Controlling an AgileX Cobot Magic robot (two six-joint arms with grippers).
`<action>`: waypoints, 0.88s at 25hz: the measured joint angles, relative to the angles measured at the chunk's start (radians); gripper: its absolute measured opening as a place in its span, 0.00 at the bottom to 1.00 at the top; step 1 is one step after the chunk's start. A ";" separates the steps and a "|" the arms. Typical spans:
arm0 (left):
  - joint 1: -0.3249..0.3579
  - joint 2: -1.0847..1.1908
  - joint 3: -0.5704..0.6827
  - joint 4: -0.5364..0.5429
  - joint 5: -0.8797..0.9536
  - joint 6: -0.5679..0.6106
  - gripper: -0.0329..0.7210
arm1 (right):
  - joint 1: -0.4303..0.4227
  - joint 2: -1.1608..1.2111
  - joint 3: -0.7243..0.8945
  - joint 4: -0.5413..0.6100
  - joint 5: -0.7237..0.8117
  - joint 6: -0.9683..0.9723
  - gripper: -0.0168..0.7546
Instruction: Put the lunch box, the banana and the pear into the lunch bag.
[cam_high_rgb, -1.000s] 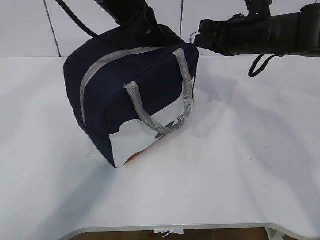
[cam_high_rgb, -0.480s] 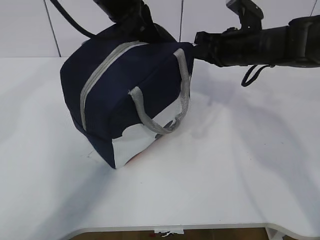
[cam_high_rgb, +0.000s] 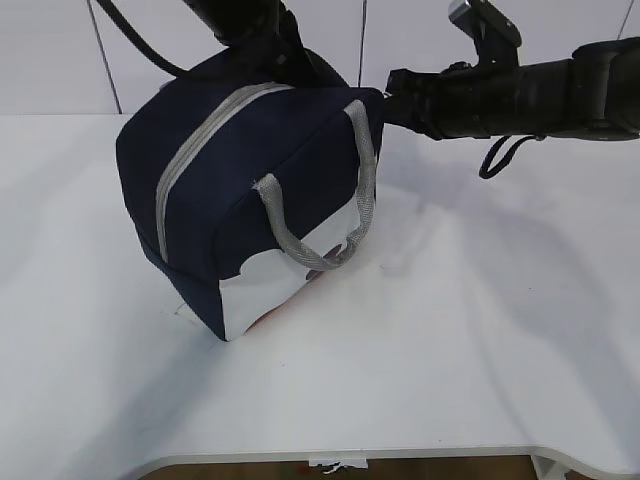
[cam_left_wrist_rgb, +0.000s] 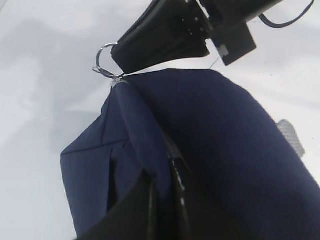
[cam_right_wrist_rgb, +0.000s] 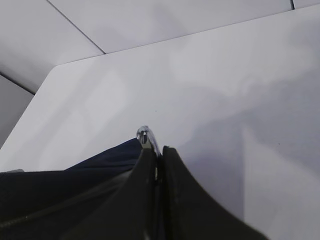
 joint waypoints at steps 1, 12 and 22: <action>0.000 0.000 0.000 0.000 0.000 0.000 0.05 | 0.000 0.000 0.000 0.000 0.000 0.000 0.02; 0.000 0.013 0.000 -0.009 0.013 0.000 0.05 | 0.000 0.010 0.000 -0.011 -0.086 -0.004 0.10; 0.006 0.013 -0.002 -0.022 0.050 0.000 0.05 | -0.020 0.010 0.003 -0.076 -0.197 -0.011 0.29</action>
